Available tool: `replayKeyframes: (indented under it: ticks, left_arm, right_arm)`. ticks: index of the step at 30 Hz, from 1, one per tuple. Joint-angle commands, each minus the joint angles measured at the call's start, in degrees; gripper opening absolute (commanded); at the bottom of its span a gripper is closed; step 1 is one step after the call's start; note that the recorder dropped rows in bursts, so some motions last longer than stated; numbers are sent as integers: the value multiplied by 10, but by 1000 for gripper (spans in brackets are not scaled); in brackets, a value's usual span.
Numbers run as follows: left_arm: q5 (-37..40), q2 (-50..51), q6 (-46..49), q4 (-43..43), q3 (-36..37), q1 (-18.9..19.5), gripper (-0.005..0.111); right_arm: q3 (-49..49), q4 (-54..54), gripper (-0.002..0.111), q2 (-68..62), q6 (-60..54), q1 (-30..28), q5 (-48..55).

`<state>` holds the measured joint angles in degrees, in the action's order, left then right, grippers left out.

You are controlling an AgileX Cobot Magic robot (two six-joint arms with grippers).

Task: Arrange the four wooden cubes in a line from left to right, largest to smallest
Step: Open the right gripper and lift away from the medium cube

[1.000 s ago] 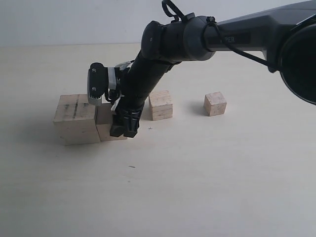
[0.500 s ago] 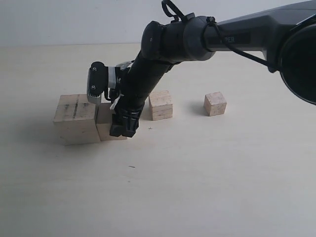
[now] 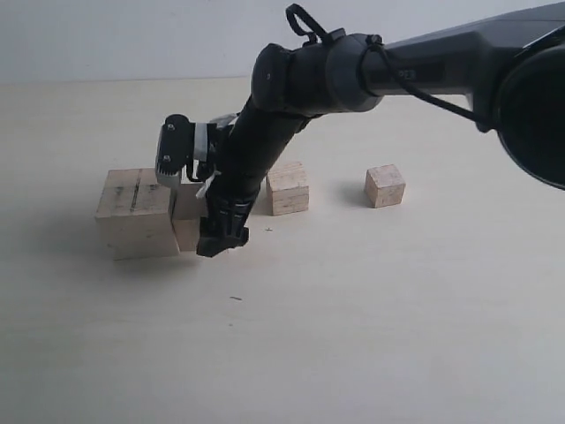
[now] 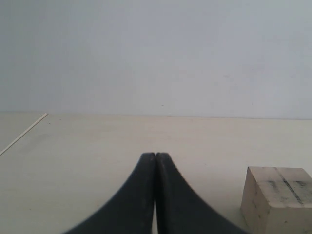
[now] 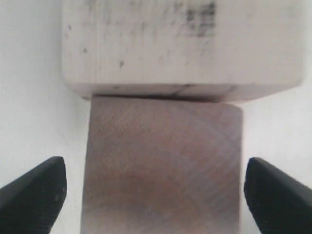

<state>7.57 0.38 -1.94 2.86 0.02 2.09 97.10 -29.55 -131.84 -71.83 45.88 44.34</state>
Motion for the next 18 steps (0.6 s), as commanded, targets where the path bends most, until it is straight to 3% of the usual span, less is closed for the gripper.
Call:
replayKeyframes:
  ticks: [1,6,10,15,18]
  left_arm:
    - [-1,-4,-1,-4,0,1,2]
    - [-1,-4,-1,-4,0,1,2]
    - [-1,-4,-1,-4,0,1,2]
    - [-1,-4,-1,-4,0,1,2]
    - [-1,-4,-1,-4,0,1,2]
  right_arm:
    - [0,51,94,73,69,1,1]
    - [0,192,85,156,190,-1,14]
    - [-2,218,50,174,256,-20,15]
    - [-2,205,1,123,258,-27,60]
    - [-2,187,0,84,253,-26,57]
